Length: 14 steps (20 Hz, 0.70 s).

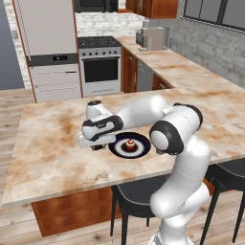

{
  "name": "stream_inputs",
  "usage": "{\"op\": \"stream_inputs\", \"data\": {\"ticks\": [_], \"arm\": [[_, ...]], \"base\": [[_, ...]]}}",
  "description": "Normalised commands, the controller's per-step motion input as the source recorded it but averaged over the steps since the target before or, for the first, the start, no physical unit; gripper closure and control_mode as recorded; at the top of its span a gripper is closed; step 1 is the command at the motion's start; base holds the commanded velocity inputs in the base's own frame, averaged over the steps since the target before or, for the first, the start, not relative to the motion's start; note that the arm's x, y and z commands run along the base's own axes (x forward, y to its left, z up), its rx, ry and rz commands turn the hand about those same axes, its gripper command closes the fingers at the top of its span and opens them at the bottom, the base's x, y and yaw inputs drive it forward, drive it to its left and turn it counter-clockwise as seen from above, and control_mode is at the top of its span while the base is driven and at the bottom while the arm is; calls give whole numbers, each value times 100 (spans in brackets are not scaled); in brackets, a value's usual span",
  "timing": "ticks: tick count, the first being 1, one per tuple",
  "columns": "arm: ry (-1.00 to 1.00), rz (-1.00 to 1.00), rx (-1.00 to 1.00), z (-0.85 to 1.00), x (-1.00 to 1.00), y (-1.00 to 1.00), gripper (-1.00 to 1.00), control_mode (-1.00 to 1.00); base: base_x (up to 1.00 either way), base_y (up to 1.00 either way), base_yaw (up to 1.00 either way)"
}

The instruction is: Take the cinnamon bottle from the cabinet and place it on the dining table, next to the plate with the cupcake. Then take the chocolate from the dining counter and place it on the cupcake plate.

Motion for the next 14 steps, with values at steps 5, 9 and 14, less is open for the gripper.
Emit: {"op": "stream_inputs", "data": {"ticks": [5,9,14], "arm": [[0,-9,0,15,-7,-98,100,-100],[9,-7,0,-6,8,-62,100,-100],[2,-3,0,-9,26,-33,100,-100]], "base": [[0,0,0],[0,0,0],[0,0,0]]}}
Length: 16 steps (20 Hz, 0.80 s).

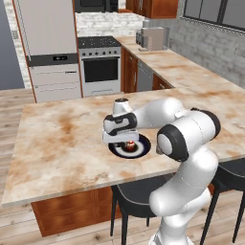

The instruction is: Take the cinnamon bottle from the cabinet and place it on the dining table, next to the plate with the cupcake. Then take the chocolate from the dining counter and place it on the cupcake plate.

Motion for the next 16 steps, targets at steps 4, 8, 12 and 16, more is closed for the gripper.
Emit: {"op": "stream_inputs", "data": {"ticks": [4,8,12,16], "arm": [[6,0,-3,-35,18,0,100,-100],[7,0,-1,-37,11,0,100,-100],[0,0,0,4,0,0,-100,-100],[0,0,0,24,-1,-2,-100,-100]], "base": [[0,0,0],[0,0,0],[0,0,0],[0,0,0]]}}
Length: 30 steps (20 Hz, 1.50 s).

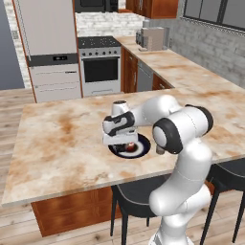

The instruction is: Take the cinnamon bottle from the cabinet and place it on the dining table, next to the plate with the cupcake. Then take the chocolate from the dining counter and place it on the cupcake plate.

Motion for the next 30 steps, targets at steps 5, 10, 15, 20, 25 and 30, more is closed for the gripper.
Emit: {"op": "stream_inputs", "data": {"ticks": [5,10,15,20,25,30], "arm": [[-7,0,0,85,-37,0,-100,-100],[-19,0,0,100,-97,22,-100,-100],[-29,0,-3,100,-100,22,-100,-100],[-30,0,-6,87,-100,25,-100,-100],[-20,0,-3,36,-100,17,-100,-100],[-6,0,-12,-44,-77,11,-100,-100]], "base": [[0,0,0],[0,0,0],[0,0,0],[0,0,0],[0,0,0],[0,0,0]]}}
